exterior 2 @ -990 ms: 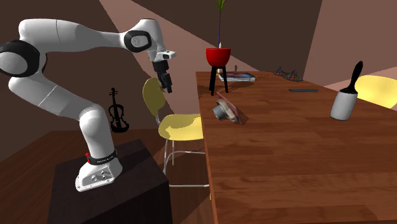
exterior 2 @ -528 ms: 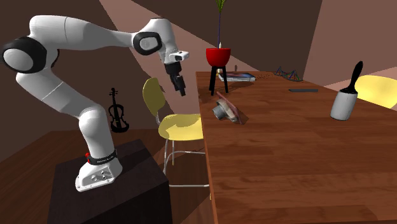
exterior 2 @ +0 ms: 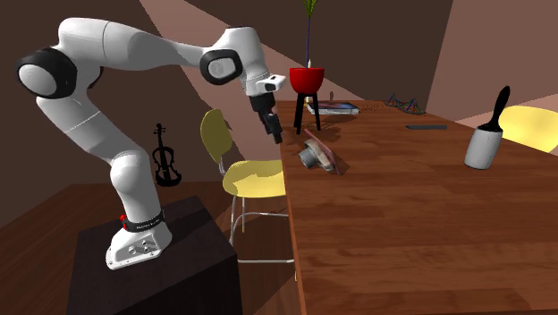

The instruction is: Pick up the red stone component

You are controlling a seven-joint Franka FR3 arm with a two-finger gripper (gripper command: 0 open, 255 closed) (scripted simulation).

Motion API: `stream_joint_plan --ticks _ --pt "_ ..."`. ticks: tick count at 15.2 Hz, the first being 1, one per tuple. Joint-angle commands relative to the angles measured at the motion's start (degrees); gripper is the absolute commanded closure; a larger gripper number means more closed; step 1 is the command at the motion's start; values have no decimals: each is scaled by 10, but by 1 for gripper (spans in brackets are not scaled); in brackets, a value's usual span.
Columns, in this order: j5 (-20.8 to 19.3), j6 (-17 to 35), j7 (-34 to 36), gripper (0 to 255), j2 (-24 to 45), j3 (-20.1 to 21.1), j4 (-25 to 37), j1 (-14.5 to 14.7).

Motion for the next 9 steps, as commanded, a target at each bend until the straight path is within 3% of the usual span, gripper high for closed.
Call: stream_joint_plan --ticks 1,9 --pt "12 15 -20 0 29 -25 23 1" --pt "106 49 -120 0 153 -133 129 9"
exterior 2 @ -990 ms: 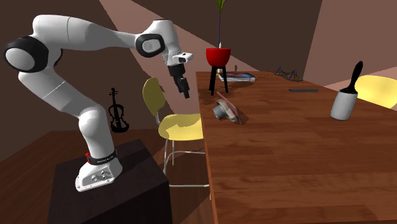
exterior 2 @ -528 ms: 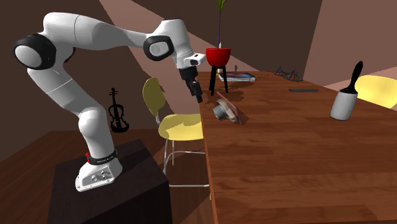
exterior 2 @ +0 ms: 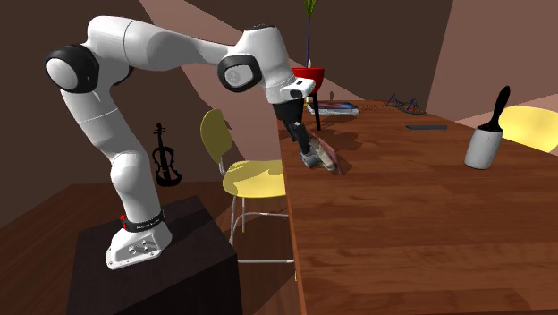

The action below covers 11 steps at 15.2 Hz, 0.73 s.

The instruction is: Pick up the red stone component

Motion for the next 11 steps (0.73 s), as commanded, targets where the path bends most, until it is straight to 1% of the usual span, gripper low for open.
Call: stream_joint_plan --ticks 1,8,10,11 --pt "25 3 -24 0 27 -21 23 1" --pt "36 59 -41 0 34 -27 -28 2" --pt "36 59 -41 0 34 -27 -28 2" --pt "36 59 -40 255 34 -26 -29 2"
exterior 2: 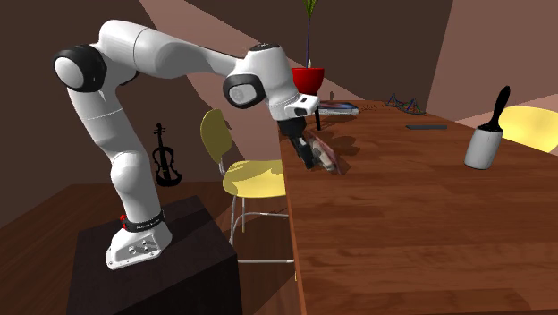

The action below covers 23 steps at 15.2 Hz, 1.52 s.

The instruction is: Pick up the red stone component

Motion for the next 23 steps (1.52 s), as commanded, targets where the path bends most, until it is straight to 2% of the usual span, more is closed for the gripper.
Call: stream_joint_plan --ticks 1,9,23 --pt "0 1 0 255 0 0 -1 0" --pt "0 1 -1 255 0 0 -1 0" --pt "-15 -103 26 255 -6 8 100 0"
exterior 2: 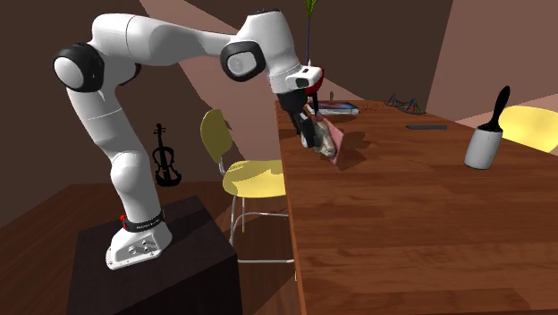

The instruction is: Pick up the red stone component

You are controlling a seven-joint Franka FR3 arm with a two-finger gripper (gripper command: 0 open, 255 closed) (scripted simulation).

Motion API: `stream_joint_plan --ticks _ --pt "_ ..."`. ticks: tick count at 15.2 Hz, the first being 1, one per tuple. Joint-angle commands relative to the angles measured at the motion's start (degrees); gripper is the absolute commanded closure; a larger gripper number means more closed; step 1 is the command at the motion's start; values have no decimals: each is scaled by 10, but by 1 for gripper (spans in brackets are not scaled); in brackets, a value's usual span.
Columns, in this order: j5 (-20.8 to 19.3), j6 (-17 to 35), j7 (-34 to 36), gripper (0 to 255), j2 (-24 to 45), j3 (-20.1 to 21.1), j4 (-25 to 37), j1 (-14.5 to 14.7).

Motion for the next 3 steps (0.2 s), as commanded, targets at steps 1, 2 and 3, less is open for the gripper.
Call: stream_joint_plan --ticks 1,2,3 --pt "-2 -14 3 255 -2 1 13 0" --pt "-2 -15 3 255 -2 1 14 0" --pt "-2 -15 3 255 -1 1 14 0"
